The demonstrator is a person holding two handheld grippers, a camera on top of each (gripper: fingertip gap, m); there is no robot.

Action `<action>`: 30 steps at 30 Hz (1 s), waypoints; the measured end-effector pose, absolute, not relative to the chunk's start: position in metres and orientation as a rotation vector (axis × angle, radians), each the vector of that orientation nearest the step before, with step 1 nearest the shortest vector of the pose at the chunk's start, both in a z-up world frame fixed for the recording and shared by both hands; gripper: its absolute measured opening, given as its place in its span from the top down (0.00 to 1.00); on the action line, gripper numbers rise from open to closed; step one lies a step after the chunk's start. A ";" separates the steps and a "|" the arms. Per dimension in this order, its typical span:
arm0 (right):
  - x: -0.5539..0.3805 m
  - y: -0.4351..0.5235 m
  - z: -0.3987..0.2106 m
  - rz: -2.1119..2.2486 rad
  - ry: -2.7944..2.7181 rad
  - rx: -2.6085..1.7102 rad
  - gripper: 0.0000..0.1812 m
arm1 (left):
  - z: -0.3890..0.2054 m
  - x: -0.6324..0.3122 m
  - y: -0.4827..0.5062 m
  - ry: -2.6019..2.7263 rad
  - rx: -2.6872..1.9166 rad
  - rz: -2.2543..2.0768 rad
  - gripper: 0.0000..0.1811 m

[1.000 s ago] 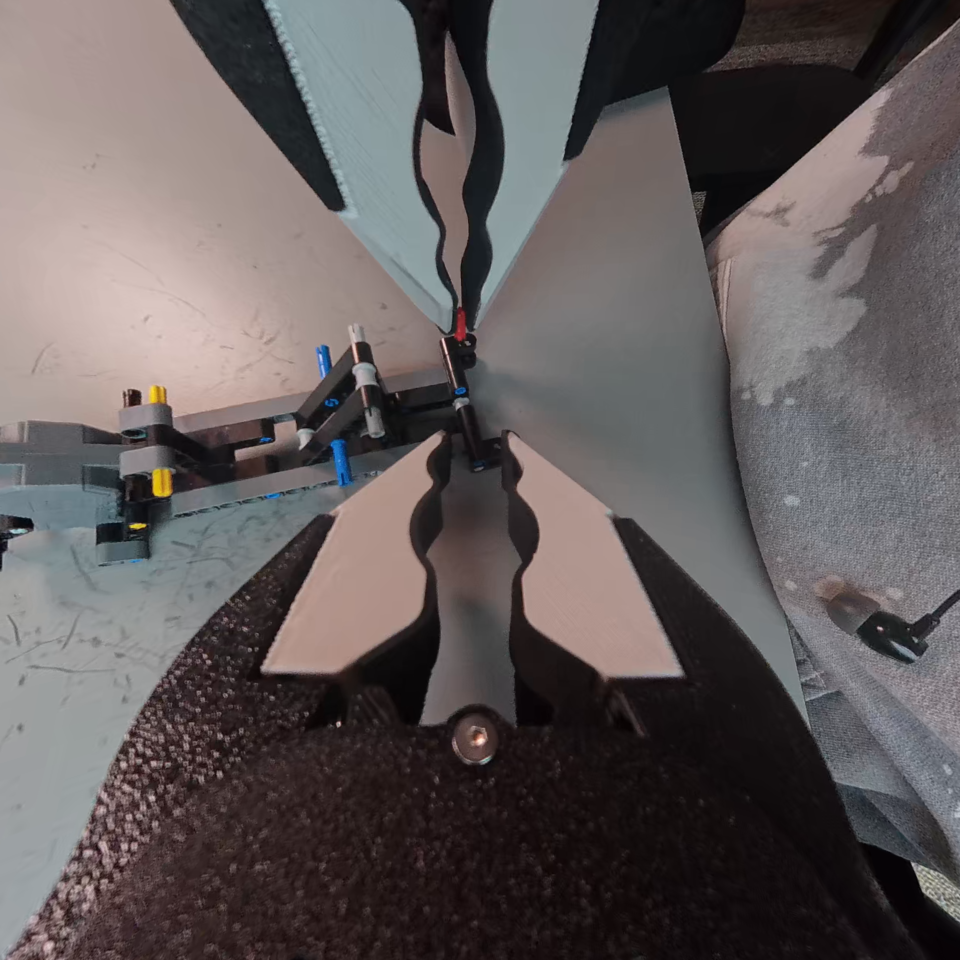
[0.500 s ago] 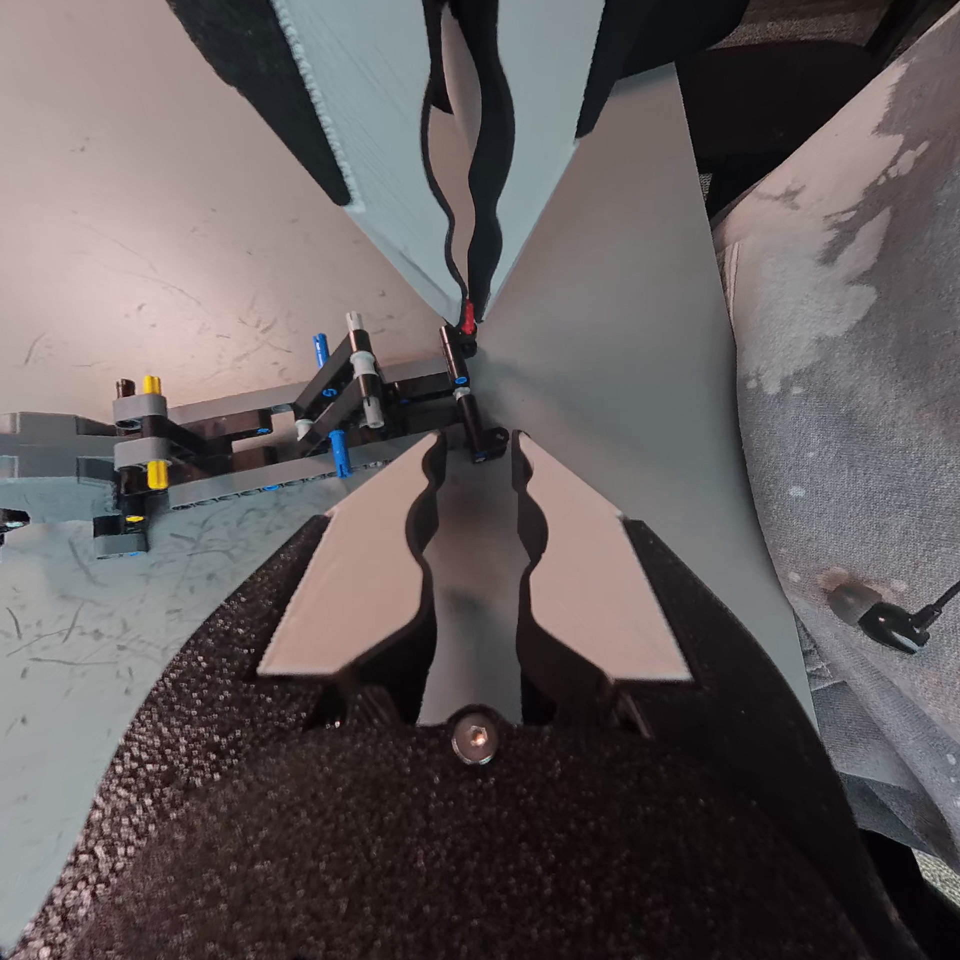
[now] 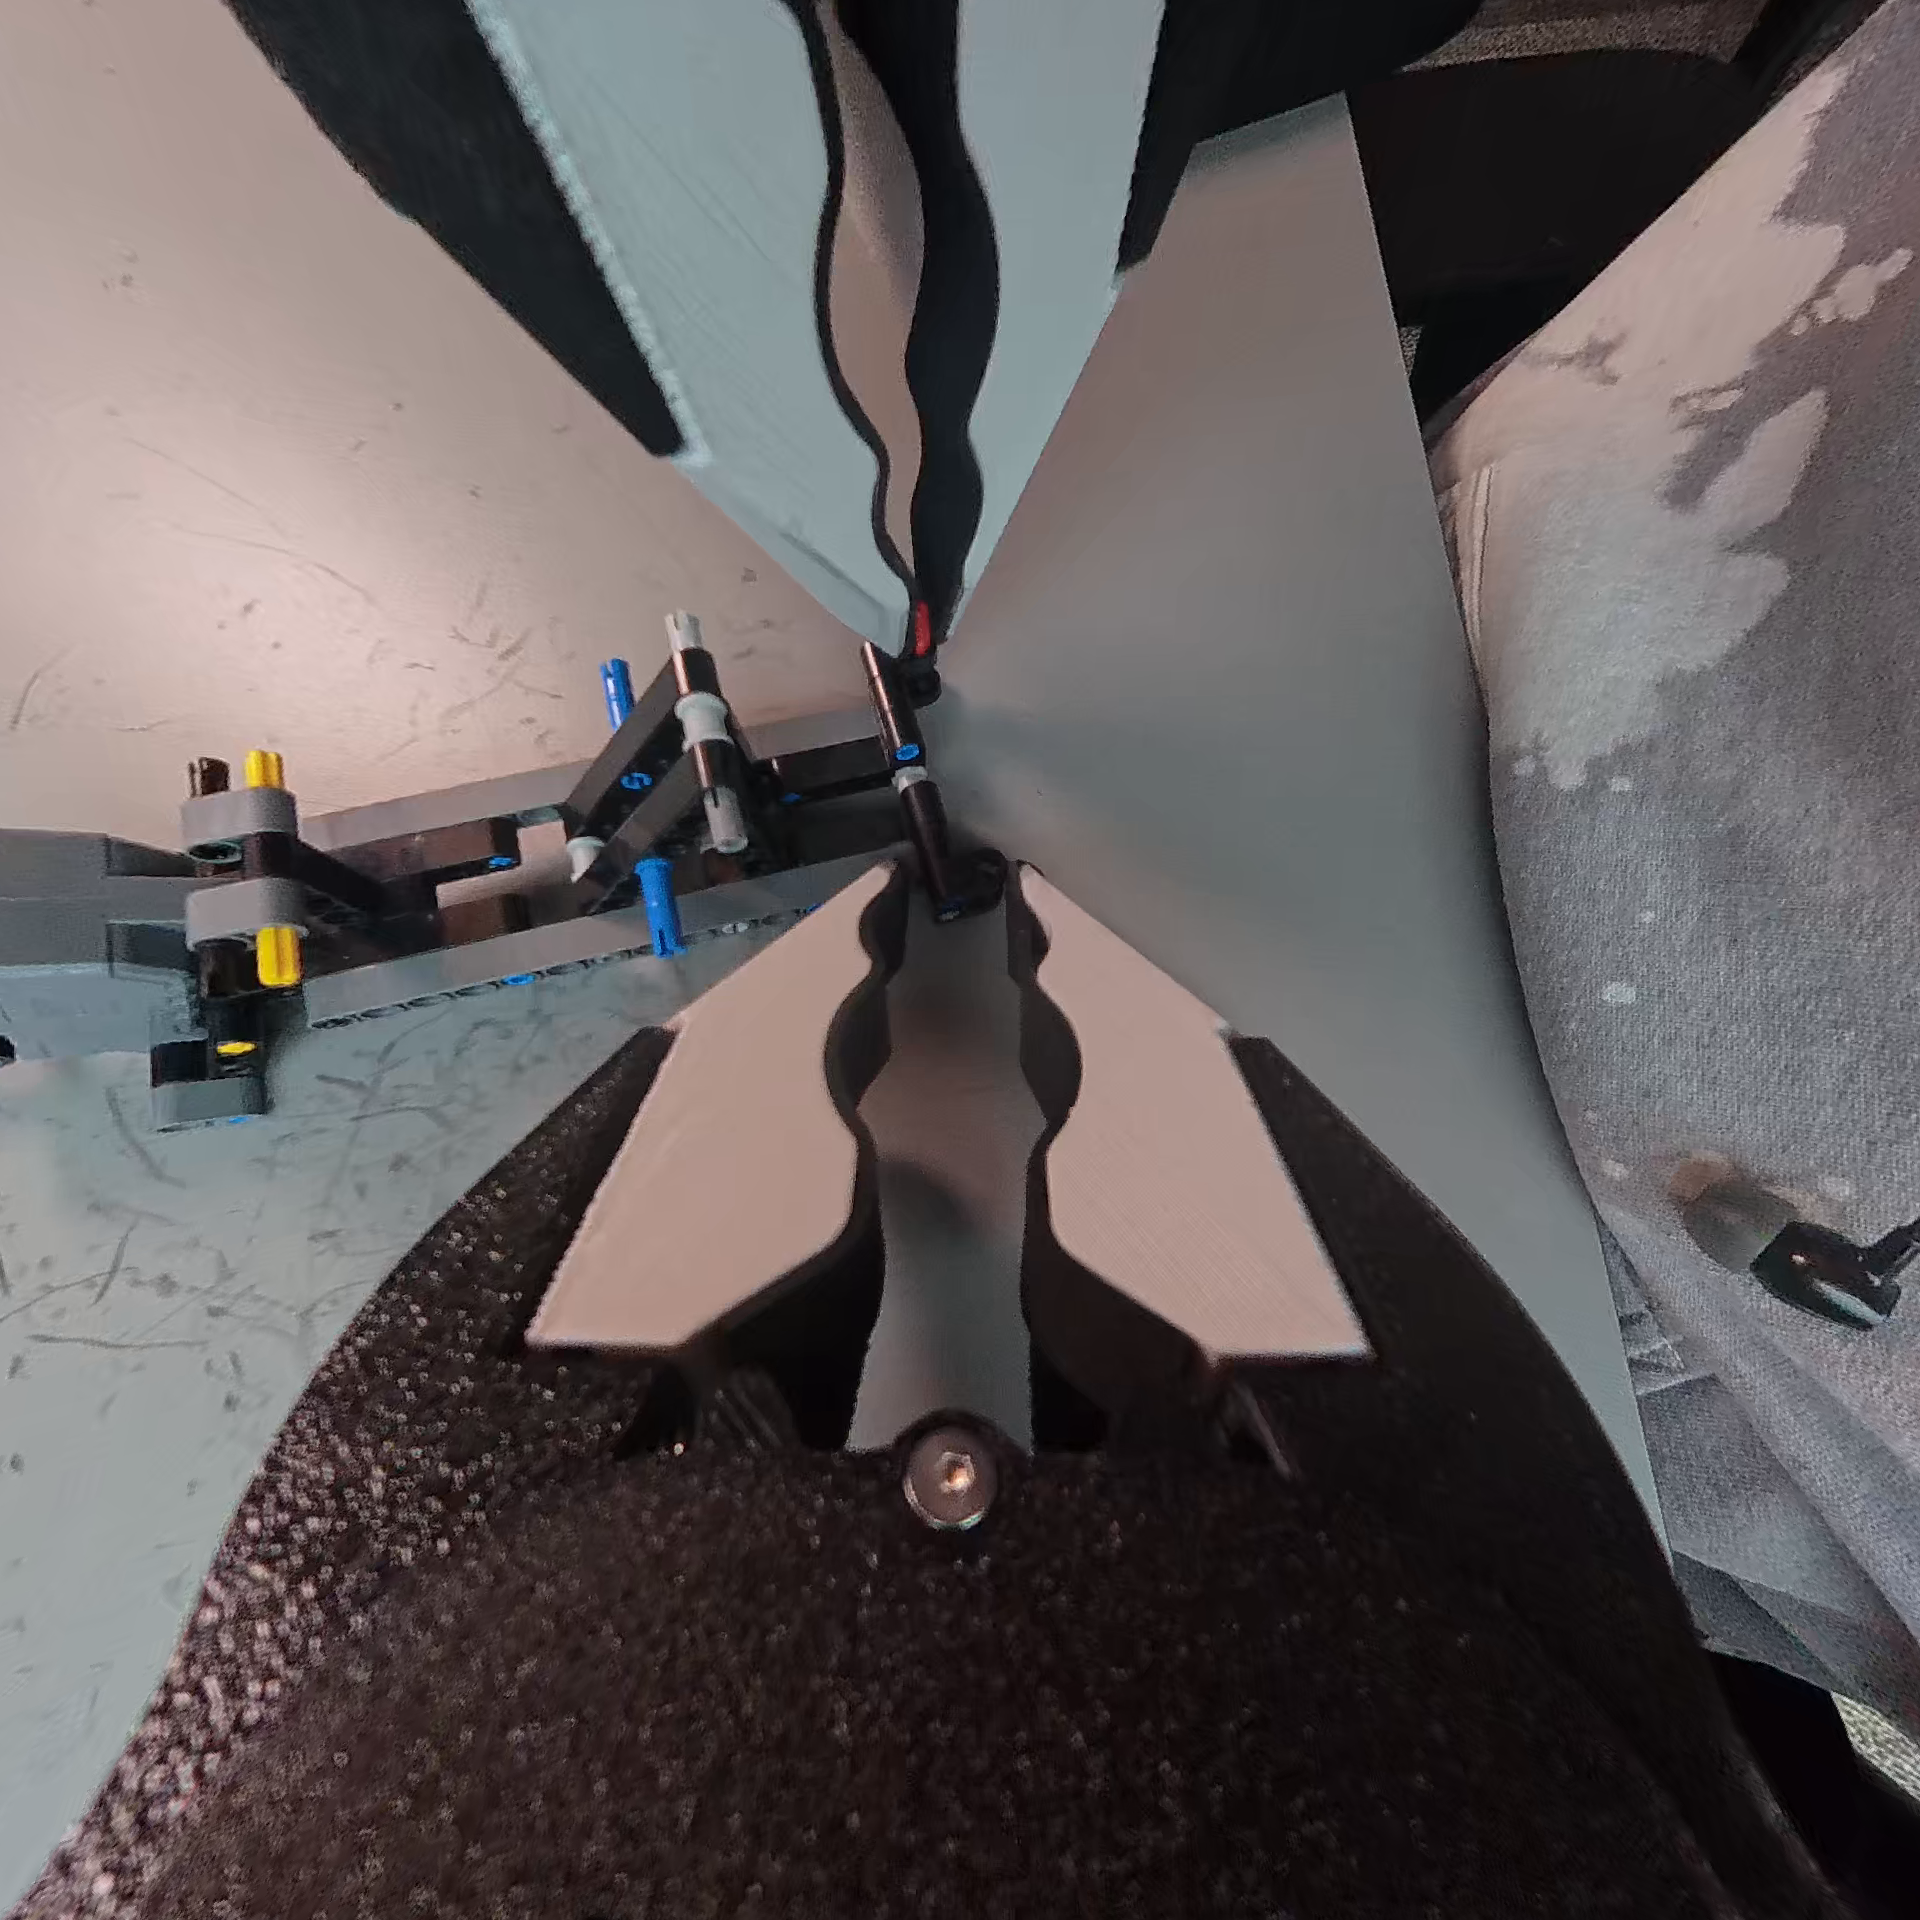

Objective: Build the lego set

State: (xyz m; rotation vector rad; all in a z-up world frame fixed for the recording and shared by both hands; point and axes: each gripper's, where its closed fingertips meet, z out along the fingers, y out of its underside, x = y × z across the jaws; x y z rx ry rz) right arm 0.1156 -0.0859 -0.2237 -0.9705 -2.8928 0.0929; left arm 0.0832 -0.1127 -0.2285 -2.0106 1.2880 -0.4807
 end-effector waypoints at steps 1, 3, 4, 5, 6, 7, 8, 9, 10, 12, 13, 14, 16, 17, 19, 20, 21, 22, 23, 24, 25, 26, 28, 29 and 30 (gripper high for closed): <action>0.115 -0.086 -0.224 0.098 -2.895 -0.972 0.98 | -0.229 0.084 -0.113 1.289 -2.010 -0.483 0.90; 0.115 -0.086 -0.224 0.111 -2.904 -0.982 0.98 | -0.229 0.084 -0.114 1.292 -2.009 -0.486 0.90; 0.115 -0.086 -0.224 0.122 -2.905 -0.993 0.98 | -0.229 0.084 -0.114 1.293 -2.009 -0.485 0.90; 0.115 -0.086 -0.224 0.134 -2.903 -1.007 0.98 | -0.229 0.084 -0.114 1.294 -2.009 -0.485 0.90; 0.115 -0.086 -0.224 0.144 -2.898 -1.019 0.98 | -0.229 0.084 -0.114 1.294 -2.009 -0.485 0.90; 0.115 -0.086 -0.224 0.155 -2.889 -1.026 0.98 | -0.229 0.084 -0.114 1.294 -2.009 -0.485 0.90; 0.115 -0.087 -0.224 0.167 -2.877 -1.034 0.98 | -0.229 0.084 -0.114 1.294 -2.009 -0.487 0.90; 0.115 -0.087 -0.224 0.182 -2.861 -1.044 0.98 | -0.229 0.084 -0.114 1.293 -2.010 -0.488 0.90; 0.115 -0.087 -0.223 0.202 -2.845 -1.058 0.98 | -0.229 0.084 -0.114 1.293 -2.010 -0.489 0.90; 0.114 -0.088 -0.219 0.259 -2.801 -1.090 0.94 | -0.229 0.084 -0.114 1.292 -2.010 -0.490 0.90; 0.113 -0.089 -0.215 0.289 -2.781 -1.103 0.93 | -0.229 0.084 -0.114 1.292 -2.010 -0.491 0.90; 0.112 -0.088 -0.212 0.302 -2.761 -1.113 0.93 | -0.229 0.084 -0.114 1.291 -2.010 -0.493 0.90; 0.114 -0.087 -0.212 0.297 -2.750 -1.124 0.94 | -0.229 0.084 -0.113 1.289 -2.011 -0.498 0.90; 0.114 -0.087 -0.213 0.301 -2.746 -1.126 0.95 | -0.229 0.084 -0.113 1.289 -2.011 -0.498 0.90; 0.113 -0.089 -0.215 0.320 -2.738 -1.142 0.97 | -0.229 0.084 -0.113 1.288 -2.010 -0.497 0.90; 0.114 -0.089 -0.217 0.319 -2.740 -1.148 0.97 | -0.229 0.084 -0.113 1.288 -2.010 -0.496 0.90; 0.114 -0.089 -0.217 0.316 -2.742 -1.147 0.97 | -0.229 0.084 -0.113 1.287 -2.010 -0.496 0.90; 0.114 -0.089 -0.217 0.314 -2.744 -1.149 0.98 | -0.229 0.084 -0.113 1.286 -2.010 -0.495 0.90; 0.114 -0.089 -0.217 0.310 -2.746 -1.157 0.98 | -0.229 0.084 -0.113 1.286 -2.010 -0.496 0.90; 0.114 -0.089 -0.218 0.308 -2.748 -1.163 0.98 | -0.229 0.084 -0.113 1.285 -2.011 -0.496 0.90; 0.114 -0.089 -0.218 0.306 -2.751 -1.164 0.98 | -0.229 0.084 -0.113 1.285 -2.011 -0.497 0.90; 0.114 -0.088 -0.218 0.308 -2.752 -1.164 0.98 | -0.229 0.084 -0.113 1.285 -2.011 -0.497 0.90; 0.114 -0.088 -0.219 0.319 -2.750 -1.174 0.98 | -0.229 0.084 -0.113 1.285 -2.011 -0.497 0.90; 0.114 -0.088 -0.220 0.321 -2.748 -1.177 0.98 | -0.229 0.084 -0.113 1.286 -2.011 -0.498 0.90; 0.115 -0.088 -0.221 0.320 -2.746 -1.182 0.98 | -0.229 0.084 -0.113 1.286 -2.012 -0.499 0.90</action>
